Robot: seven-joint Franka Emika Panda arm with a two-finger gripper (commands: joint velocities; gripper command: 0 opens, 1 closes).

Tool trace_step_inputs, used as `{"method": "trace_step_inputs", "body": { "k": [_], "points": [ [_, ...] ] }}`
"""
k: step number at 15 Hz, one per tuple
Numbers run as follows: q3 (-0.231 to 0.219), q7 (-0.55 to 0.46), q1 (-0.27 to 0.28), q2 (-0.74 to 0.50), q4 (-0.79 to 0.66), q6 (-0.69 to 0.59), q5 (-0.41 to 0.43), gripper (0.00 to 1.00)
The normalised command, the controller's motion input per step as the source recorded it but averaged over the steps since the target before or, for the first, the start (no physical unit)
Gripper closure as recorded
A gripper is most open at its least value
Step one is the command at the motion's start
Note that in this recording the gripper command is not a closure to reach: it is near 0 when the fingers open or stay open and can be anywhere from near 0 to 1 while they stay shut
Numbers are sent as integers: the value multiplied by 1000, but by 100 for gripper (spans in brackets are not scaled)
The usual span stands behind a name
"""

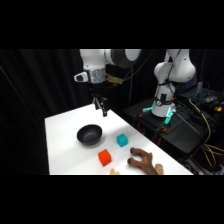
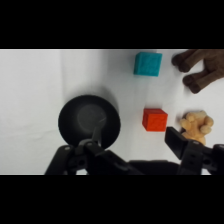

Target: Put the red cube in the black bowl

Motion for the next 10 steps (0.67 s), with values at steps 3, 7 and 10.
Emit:
{"method": "trace_step_inputs", "body": {
  "k": [3,7,10],
  "points": [
    [27,30,-5,24,45,-13,-1,0],
    [56,108,38,162,229,-18,17,0],
    [74,172,91,205,284,28,7,0]
  ]
}}
